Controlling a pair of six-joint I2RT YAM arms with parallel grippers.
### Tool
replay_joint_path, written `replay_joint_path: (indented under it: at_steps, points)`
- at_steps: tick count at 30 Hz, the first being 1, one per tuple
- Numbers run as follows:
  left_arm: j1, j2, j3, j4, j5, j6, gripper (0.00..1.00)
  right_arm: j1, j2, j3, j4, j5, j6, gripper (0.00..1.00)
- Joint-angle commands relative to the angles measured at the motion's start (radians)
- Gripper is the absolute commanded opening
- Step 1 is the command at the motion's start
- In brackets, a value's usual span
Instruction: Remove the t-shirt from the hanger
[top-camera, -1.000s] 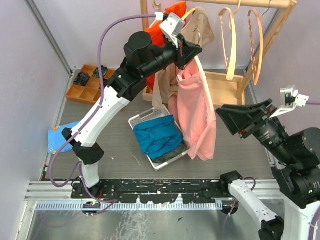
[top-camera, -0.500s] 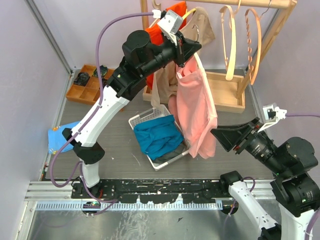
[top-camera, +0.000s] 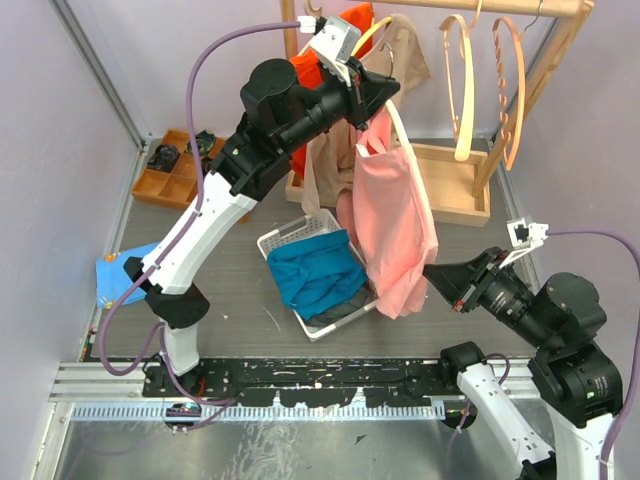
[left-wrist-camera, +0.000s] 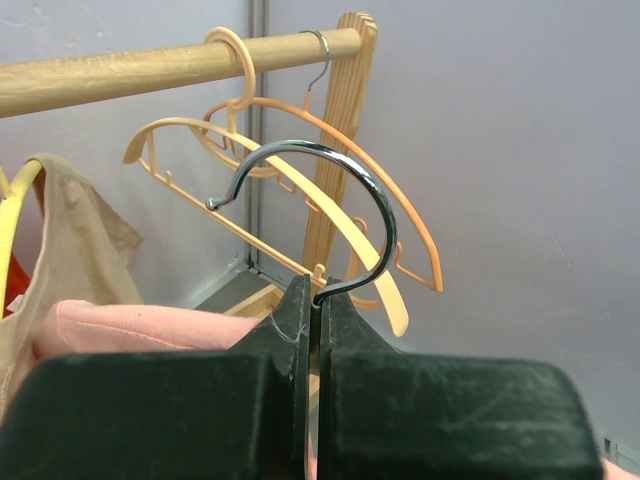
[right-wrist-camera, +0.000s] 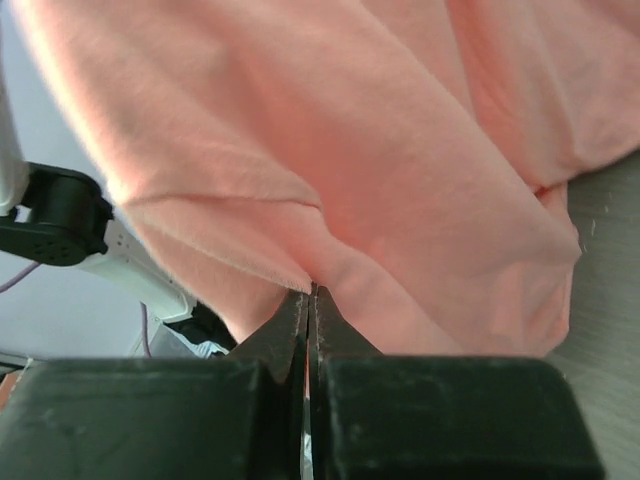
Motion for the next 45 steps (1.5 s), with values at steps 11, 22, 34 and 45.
replay_joint_path:
  at_steps: [11,22,34,45]
  points:
    - [0.002,-0.034,0.083,0.13,-0.177,-0.107,0.0,0.005,-0.024,-0.16,-0.21,0.122,0.097,0.01]
    - [0.002,-0.054,0.023,0.143,-0.135,-0.13,0.0,0.004,-0.093,-0.069,-0.06,0.119,0.076,0.34]
    - [0.002,-0.068,-0.015,0.102,-0.074,-0.131,0.0,0.005,-0.083,0.052,0.093,0.039,0.012,0.49]
    - [0.002,-0.075,-0.029,0.097,-0.064,-0.137,0.0,0.005,-0.016,0.095,0.171,0.009,0.001,0.5]
